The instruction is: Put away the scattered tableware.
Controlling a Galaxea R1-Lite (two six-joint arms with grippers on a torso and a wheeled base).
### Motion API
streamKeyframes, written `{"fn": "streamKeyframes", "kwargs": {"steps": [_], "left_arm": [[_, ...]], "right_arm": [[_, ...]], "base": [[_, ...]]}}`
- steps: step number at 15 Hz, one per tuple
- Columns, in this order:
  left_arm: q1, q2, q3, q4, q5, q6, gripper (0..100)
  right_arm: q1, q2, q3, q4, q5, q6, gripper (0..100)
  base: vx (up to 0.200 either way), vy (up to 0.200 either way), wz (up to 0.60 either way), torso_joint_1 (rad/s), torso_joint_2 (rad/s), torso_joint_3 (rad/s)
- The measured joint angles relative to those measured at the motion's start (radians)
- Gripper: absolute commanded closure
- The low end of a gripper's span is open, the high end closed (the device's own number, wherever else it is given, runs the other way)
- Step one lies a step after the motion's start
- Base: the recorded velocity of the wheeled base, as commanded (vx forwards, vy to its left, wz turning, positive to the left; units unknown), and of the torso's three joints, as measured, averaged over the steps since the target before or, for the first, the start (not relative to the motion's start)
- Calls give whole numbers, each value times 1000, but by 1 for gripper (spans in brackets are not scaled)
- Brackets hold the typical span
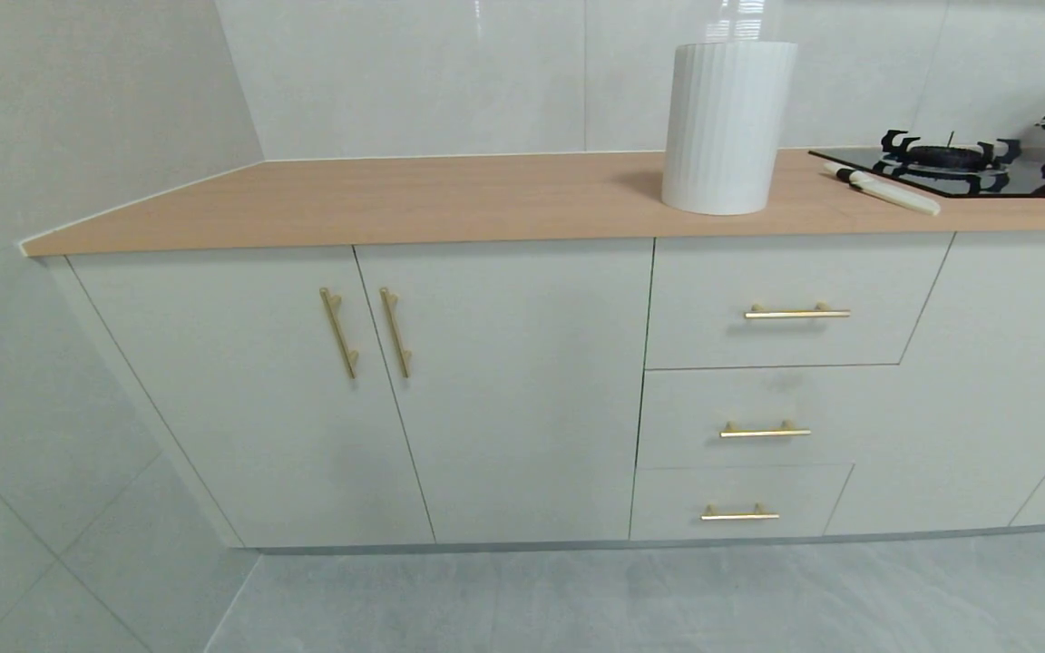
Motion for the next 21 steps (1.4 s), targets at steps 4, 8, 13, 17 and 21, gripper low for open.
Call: {"fn": "streamKeyframes", "kwargs": {"steps": [4,8,13,17,21], "left_arm": [[0,0,-1,0,0,0,0],[0,0,-1,0,0,0,0],[0,0,-1,0,0,0,0],[0,0,-1,0,0,-1,0],[0,0,-1,0,0,-1,0]], "right_arm": [[0,0,0,0,0,0,0],[0,0,0,0,0,0,0],[0,1,0,0,0,0,0],[0,1,0,0,0,0,0],[0,1,0,0,0,0,0]], "base": [[200,0,0,1,0,4],[200,0,0,4,5,1],[200,0,0,1,0,3],[200,0,0,4,2,5],[0,0,0,0,0,0]]}}
